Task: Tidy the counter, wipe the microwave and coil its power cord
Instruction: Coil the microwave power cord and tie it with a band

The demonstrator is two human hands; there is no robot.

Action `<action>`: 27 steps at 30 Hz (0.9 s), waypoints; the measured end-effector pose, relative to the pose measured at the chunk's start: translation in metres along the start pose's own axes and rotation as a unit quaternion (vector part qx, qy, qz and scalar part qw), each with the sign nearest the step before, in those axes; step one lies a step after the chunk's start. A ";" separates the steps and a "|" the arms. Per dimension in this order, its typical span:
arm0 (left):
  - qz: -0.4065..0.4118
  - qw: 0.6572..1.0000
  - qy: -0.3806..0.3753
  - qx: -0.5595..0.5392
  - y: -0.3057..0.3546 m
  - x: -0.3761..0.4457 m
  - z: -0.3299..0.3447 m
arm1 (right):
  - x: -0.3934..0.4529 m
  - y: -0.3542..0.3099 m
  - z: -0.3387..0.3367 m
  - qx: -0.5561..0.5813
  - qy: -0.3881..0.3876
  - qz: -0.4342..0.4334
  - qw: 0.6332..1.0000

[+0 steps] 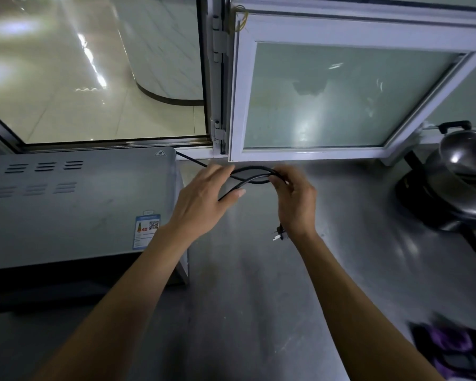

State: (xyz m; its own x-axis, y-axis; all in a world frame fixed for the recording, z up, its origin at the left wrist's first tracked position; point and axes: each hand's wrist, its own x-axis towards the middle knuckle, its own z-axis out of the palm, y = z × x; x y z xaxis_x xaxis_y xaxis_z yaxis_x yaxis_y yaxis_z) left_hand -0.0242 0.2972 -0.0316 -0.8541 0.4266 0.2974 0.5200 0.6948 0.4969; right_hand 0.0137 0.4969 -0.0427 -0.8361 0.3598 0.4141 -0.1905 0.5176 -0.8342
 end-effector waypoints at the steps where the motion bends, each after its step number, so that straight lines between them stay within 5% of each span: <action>1: 0.004 1.000 0.012 0.006 0.000 0.000 0.002 | -0.001 0.002 0.001 0.011 -0.002 0.016 1.000; 11: 0.022 0.998 0.058 -0.010 -0.007 -0.002 0.003 | -0.006 0.011 0.011 -0.037 -0.070 -0.007 0.997; 17: 0.030 0.996 0.081 -0.024 -0.007 -0.003 -0.001 | -0.006 0.019 0.017 -0.202 -0.118 -0.064 0.970; 27: 0.044 0.994 0.095 -0.035 -0.010 -0.003 0.002 | 0.002 0.010 0.017 -0.174 -0.113 -0.012 0.978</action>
State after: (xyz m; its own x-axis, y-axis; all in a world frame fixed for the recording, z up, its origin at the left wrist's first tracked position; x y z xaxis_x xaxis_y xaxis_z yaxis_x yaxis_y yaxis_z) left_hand -0.0267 0.2904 -0.0390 -0.7949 0.3615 0.4873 0.5961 0.6152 0.5160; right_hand 0.0015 0.4897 -0.0566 -0.9331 0.1844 0.3089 -0.0579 0.7703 -0.6350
